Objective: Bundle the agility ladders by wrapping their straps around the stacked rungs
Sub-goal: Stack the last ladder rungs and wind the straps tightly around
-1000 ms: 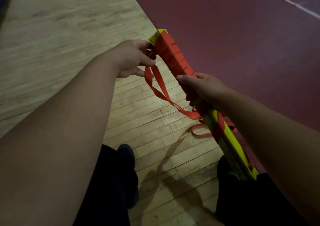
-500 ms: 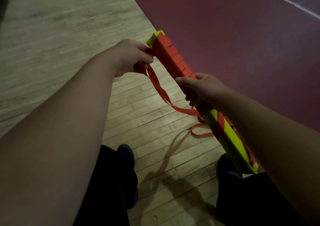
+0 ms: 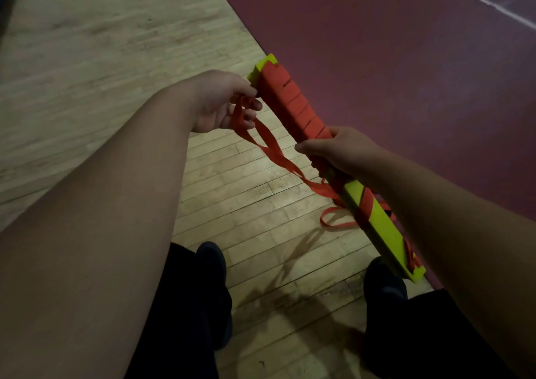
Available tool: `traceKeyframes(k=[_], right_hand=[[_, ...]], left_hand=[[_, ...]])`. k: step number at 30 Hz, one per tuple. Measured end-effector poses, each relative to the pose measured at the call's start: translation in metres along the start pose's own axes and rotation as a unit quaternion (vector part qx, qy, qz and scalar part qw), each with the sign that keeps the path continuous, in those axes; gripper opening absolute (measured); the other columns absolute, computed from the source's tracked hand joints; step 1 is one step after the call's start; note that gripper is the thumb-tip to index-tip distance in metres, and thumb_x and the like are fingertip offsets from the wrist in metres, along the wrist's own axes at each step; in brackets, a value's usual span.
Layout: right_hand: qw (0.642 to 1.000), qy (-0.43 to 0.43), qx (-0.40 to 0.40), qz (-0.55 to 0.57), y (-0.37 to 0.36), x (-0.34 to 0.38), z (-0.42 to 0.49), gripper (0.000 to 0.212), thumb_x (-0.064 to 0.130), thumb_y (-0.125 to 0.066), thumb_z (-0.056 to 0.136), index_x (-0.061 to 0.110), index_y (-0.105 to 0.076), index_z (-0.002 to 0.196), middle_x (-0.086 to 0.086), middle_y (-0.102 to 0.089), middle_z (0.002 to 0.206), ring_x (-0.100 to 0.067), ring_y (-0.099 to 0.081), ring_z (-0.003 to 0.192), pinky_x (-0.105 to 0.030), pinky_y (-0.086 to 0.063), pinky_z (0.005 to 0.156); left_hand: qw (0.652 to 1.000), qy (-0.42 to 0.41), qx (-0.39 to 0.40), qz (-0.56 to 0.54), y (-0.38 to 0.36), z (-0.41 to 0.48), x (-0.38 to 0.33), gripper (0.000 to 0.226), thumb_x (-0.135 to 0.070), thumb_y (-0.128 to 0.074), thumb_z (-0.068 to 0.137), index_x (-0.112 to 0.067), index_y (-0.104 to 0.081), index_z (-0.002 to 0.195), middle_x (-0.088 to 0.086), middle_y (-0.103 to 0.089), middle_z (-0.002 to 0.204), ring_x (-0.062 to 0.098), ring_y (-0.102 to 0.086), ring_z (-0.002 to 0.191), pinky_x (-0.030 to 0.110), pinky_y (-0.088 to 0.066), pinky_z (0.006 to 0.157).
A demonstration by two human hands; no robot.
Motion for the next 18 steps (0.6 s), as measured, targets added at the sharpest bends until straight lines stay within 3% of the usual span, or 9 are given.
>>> traceKeyframes(k=[4, 7, 10, 13, 15, 18], right_hand=[[0.998, -0.024, -0.002, -0.058, -0.002, -0.007, 0.006, 0.045, 0.054, -0.084, 0.086, 0.024, -0.069, 0.117, -0.005, -0.079, 0.1, -0.024, -0.076, 0.087, -0.038, -0.06, 0.073], [0.996, -0.025, -0.005, -0.088, -0.004, -0.013, 0.008, 0.048, 0.062, -0.083, 0.083, 0.025, -0.07, 0.111, -0.006, -0.08, 0.098, -0.027, -0.078, 0.088, -0.047, -0.065, 0.084], [0.991, -0.02, -0.017, -0.131, -0.008, -0.015, 0.009, 0.058, 0.068, -0.084, 0.078, 0.024, -0.068, 0.114, -0.002, -0.079, 0.091, -0.021, -0.078, 0.081, -0.044, -0.065, 0.081], [0.98, -0.014, -0.038, -0.194, -0.018, -0.012, 0.007, 0.071, 0.072, -0.084, 0.074, 0.022, -0.066, 0.122, 0.001, -0.075, 0.091, -0.019, -0.075, 0.08, -0.037, -0.062, 0.071], [0.974, 0.006, -0.057, -0.22, -0.026, -0.009, 0.005, 0.07, 0.069, -0.084, 0.076, 0.022, -0.067, 0.125, 0.004, -0.072, 0.092, -0.015, -0.073, 0.079, -0.031, -0.058, 0.066], [0.967, 0.033, -0.072, -0.242, -0.033, -0.008, 0.003, 0.072, 0.069, -0.084, 0.076, 0.021, -0.07, 0.128, 0.005, -0.072, 0.094, -0.016, -0.073, 0.082, -0.04, -0.064, 0.079]], left_hand=[[1.0, 0.018, 0.006, 0.008, -0.005, 0.0, 0.0, 0.014, -0.018, -0.053, 0.11, -0.01, -0.063, 0.114, 0.001, -0.07, 0.084, 0.006, -0.06, 0.058, 0.024, -0.057, 0.056], [1.0, 0.023, -0.001, 0.016, -0.011, -0.001, -0.004, 0.022, -0.026, -0.054, 0.107, -0.01, -0.065, 0.116, -0.001, -0.067, 0.08, 0.005, -0.052, 0.054, 0.022, -0.052, 0.053], [0.999, 0.042, -0.027, 0.011, -0.023, 0.0, -0.007, 0.049, -0.053, -0.061, 0.103, -0.009, -0.062, 0.125, 0.002, -0.066, 0.084, 0.006, -0.049, 0.053, 0.023, -0.05, 0.054], [0.992, 0.067, -0.1, 0.031, -0.036, 0.002, -0.004, 0.066, -0.079, -0.065, 0.091, -0.02, -0.064, 0.122, 0.001, -0.064, 0.084, 0.004, -0.049, 0.048, 0.023, -0.051, 0.053], [0.984, 0.077, -0.15, 0.054, -0.041, 0.005, -0.001, 0.067, -0.082, -0.064, 0.09, -0.02, -0.068, 0.115, -0.001, -0.062, 0.078, 0.005, -0.049, 0.045, 0.022, -0.052, 0.052], [0.968, 0.084, -0.209, 0.108, -0.04, 0.011, 0.002, 0.063, -0.077, -0.06, 0.094, -0.016, -0.07, 0.103, -0.001, -0.062, 0.073, 0.011, -0.052, 0.047, 0.025, -0.054, 0.054]])
Point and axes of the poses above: each hand's wrist, its own z-axis towards the middle knuckle, its own y-axis out of the back of the hand, x = y × z, the point moved 2 cm from there along z, towards the middle knuckle
